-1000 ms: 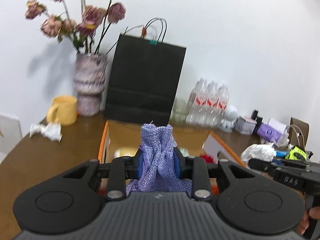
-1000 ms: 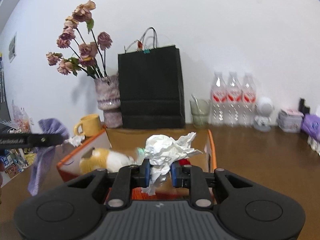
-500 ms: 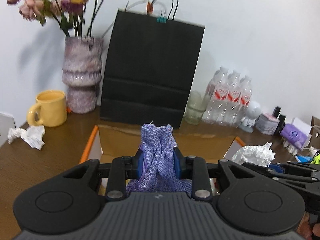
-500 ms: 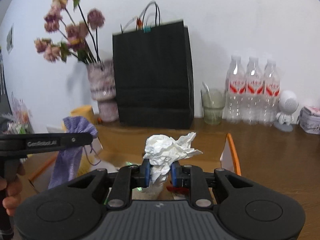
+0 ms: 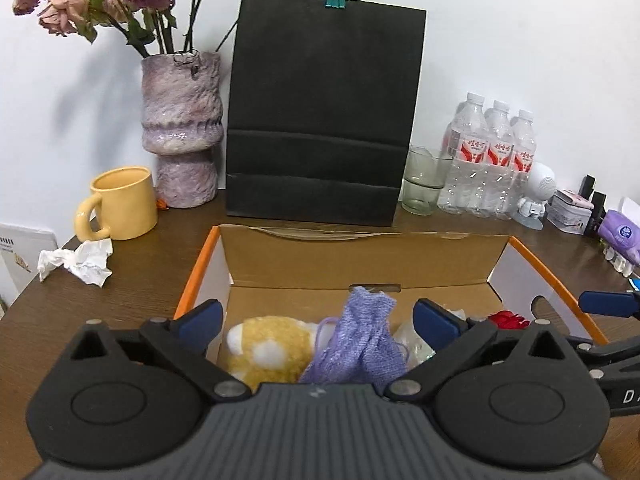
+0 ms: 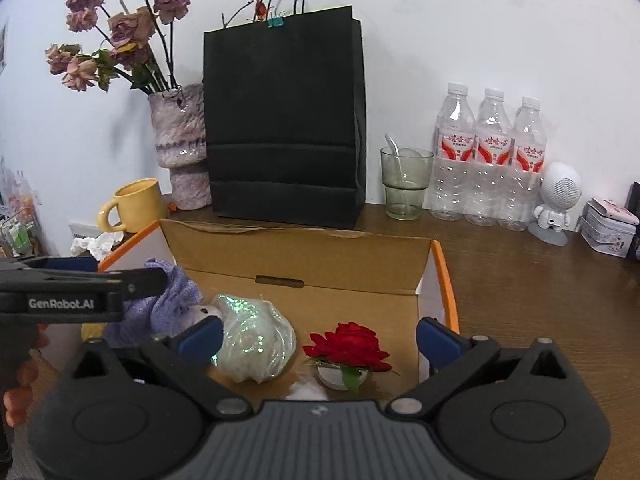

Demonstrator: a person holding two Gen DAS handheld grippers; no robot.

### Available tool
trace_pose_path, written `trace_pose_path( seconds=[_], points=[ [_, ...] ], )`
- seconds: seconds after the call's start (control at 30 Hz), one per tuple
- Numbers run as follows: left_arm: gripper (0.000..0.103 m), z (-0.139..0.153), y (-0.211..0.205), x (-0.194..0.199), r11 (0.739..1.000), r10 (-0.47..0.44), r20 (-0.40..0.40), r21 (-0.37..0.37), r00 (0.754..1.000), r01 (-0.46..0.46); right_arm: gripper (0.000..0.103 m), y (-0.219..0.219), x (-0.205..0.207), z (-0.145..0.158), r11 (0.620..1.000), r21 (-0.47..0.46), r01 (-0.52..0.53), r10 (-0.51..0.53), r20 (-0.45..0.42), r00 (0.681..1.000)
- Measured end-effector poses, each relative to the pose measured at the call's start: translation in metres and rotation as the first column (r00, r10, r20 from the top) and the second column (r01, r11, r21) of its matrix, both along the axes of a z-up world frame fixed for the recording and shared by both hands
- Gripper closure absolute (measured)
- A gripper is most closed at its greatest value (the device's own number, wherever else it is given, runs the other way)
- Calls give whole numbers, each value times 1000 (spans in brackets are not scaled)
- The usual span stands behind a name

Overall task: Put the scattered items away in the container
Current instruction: 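Carry the pouch and tissue into the box and release both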

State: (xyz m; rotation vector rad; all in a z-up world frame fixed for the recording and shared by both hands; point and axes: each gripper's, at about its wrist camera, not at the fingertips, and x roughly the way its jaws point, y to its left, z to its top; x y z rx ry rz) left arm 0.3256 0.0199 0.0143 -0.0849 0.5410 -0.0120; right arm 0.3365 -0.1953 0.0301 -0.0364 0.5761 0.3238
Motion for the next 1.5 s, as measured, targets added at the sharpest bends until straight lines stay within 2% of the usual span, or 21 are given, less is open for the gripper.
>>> trace_pose_path(
  seconds=[0.53,0.8,1.27,1.5],
  points=[
    [0,1,-8,-3,1000,-25,12,4,1000,25,0,-1,-2,4,1000,-8,11,-11,3,1000],
    [0,12,-14,-24,1000,-15,48,12,999,15,0,2,-16,15,1000,-16,16,-16,27,1000],
    [0,38,-16,-92,1000,-10,94,22,996,8,0,0,-83,45,1000,-3,12,-12,69,998],
    [0,40,-14,-128,1000,-19,101,0,995,19,0,-5,-125,47,1000,-18,20,-19,87,996]
  ],
)
